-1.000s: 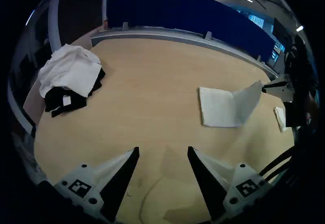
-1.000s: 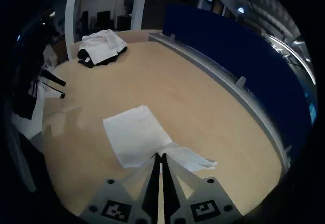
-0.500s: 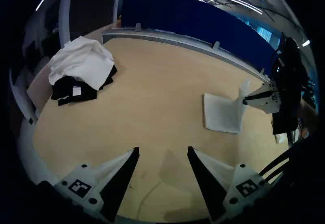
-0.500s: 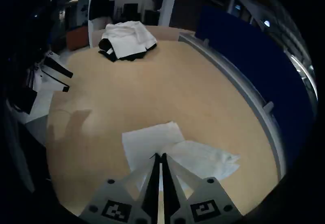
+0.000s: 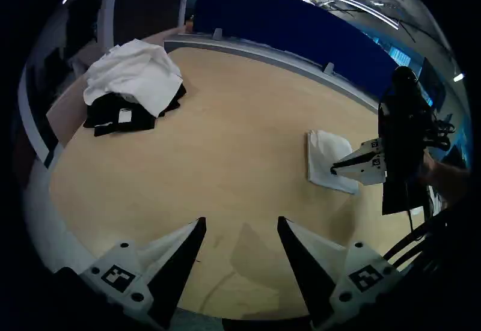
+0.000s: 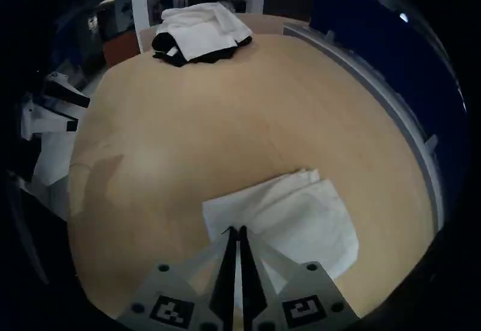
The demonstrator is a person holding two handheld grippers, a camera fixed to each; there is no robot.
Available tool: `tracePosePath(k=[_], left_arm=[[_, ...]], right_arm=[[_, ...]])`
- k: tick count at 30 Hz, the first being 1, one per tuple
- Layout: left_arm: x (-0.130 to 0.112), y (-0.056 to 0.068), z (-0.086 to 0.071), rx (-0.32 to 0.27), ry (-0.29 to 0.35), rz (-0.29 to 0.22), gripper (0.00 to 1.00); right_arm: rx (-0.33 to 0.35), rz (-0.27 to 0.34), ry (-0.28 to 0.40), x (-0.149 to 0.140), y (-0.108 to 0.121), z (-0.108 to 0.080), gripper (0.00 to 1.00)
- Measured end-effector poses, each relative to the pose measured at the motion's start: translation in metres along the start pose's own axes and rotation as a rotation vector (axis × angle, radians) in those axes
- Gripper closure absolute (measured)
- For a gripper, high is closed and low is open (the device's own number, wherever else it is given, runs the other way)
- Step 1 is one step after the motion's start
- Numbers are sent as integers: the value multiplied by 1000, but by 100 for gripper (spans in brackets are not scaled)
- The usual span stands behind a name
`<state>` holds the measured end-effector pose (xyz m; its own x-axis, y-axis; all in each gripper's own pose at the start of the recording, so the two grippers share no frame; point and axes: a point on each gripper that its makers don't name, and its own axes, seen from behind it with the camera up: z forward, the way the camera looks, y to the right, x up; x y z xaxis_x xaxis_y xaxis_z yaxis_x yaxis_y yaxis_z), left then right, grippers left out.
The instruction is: Fold towel
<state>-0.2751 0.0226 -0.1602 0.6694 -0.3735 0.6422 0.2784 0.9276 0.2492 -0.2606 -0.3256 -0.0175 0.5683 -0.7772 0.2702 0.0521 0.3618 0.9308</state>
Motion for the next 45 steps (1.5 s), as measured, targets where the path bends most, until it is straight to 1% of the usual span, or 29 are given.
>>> tracePosePath(k=[2, 4, 7, 8, 9, 11, 19, 33, 39, 45], left_arm=[[1, 0, 1, -2, 0, 3, 12], [3, 1, 2, -4, 0, 6, 12], [6, 1, 4, -7, 1, 12, 12], [7, 2, 4, -7, 1, 14, 12], [8, 2, 5, -7, 2, 16, 13], [9, 3, 5, -9, 3, 19, 13], [11, 5, 8, -16, -1, 19, 12], [13, 9, 13, -24, -5, 27, 12], [14, 12, 16, -30, -7, 30, 13], [14, 15, 15, -34, -6, 36, 13]], right_arm=[[-4, 8, 4, 1, 1, -2, 93], [-10, 18, 7, 2, 3, -5, 86], [-24, 38, 15, 3, 7, -9, 61], [-30, 46, 20, 3, 8, -10, 49], [-35, 53, 24, 3, 10, -12, 43], [-39, 68, 30, 2, 11, -15, 37], [-65, 115, 26, -16, 12, -26, 35], [-128, 193, -25, -76, 15, -53, 35], [-140, 223, -39, -90, 17, -52, 35], [-137, 228, -47, -97, 12, -46, 35]])
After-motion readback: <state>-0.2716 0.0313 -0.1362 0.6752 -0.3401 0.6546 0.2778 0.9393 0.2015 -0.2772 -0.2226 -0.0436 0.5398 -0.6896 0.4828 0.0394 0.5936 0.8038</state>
